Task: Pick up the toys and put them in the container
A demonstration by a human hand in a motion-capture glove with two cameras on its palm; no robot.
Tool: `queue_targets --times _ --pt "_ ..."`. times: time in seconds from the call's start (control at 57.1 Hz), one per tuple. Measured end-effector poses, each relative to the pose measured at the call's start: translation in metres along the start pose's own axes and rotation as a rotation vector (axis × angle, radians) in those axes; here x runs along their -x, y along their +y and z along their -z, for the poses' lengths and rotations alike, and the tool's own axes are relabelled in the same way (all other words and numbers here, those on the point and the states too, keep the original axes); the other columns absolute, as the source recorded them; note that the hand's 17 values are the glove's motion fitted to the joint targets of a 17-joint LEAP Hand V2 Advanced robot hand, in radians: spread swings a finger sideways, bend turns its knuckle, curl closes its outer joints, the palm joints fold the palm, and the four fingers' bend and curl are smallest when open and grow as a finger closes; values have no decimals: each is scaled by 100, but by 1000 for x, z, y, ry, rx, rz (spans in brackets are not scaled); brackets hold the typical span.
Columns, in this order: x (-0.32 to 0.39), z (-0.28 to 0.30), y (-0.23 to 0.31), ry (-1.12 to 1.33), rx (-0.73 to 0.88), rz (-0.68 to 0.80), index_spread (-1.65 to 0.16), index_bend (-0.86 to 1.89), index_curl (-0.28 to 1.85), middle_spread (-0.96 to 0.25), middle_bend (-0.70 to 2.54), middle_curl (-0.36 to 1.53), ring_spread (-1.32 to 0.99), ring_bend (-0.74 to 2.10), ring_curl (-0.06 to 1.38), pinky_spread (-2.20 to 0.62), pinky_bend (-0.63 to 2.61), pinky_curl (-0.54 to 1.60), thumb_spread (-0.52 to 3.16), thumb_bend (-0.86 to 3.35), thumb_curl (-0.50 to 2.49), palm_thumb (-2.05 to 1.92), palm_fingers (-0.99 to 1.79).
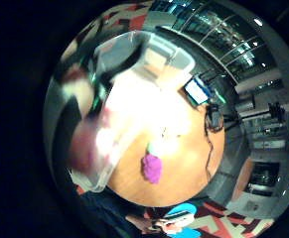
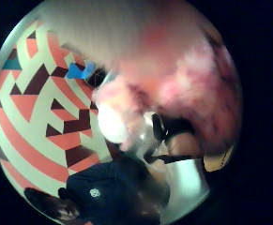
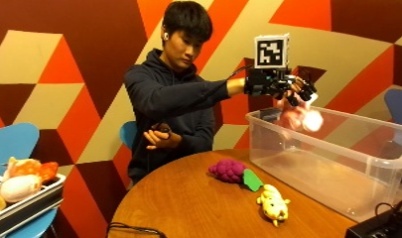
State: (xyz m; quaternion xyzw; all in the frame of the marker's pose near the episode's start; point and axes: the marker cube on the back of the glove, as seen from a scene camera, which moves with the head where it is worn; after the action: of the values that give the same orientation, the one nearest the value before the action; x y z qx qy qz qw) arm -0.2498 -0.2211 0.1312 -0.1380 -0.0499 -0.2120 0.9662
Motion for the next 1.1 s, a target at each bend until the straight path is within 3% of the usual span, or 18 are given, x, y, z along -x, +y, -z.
queue_targets --times 0.018,0.035,0.088,0.193,0.333,0.473,0.578,0.683,0.823,0.981,1.103 --pt "-1 -2 1 4 11 10 -26 36 85 -28 82 81 -39 130 72 -34 136 67 87 7 88 38 6" --pt "-2 -3 2 1 17 20 -26 32 82 -25 72 77 -36 120 70 -29 134 66 90 2 84 31 -20" --pt "-8 -3 6 -33 5 50 -26 24 75 -20 58 71 -30 103 64 -22 131 62 97 -4 77 22 -30" --pt "-38 5 13 -80 -52 -12 -25 15 64 -12 41 62 -20 77 54 -11 122 54 108 -5 66 12 -23" --pt "-106 11 26 -93 -58 -94 -25 16 59 -8 36 58 -15 66 48 -5 108 47 120 -2 56 4 -8" --pt "-178 -12 38 -102 68 -175 -27 19 56 -6 34 56 -13 59 44 -2 97 41 132 2 49 10 -6" --pt "-222 -54 40 53 194 -206 -30 16 53 -5 23 51 -9 44 40 -1 96 40 141 12 50 28 -18" --pt "-238 -98 29 229 295 -239 -32 15 49 -4 13 46 -6 31 36 1 92 38 145 21 53 46 -22" --pt "-239 -143 12 210 396 -174 -34 17 46 -3 10 39 -4 19 33 1 85 36 143 25 55 57 -21" --pt "-238 -169 -4 230 455 -135 -37 28 49 -3 8 31 -3 13 29 1 78 34 146 32 59 71 -17" --pt "-237 -180 -8 269 457 -113 -40 71 59 -3 6 25 -3 8 23 0 69 32 150 38 62 79 -7"
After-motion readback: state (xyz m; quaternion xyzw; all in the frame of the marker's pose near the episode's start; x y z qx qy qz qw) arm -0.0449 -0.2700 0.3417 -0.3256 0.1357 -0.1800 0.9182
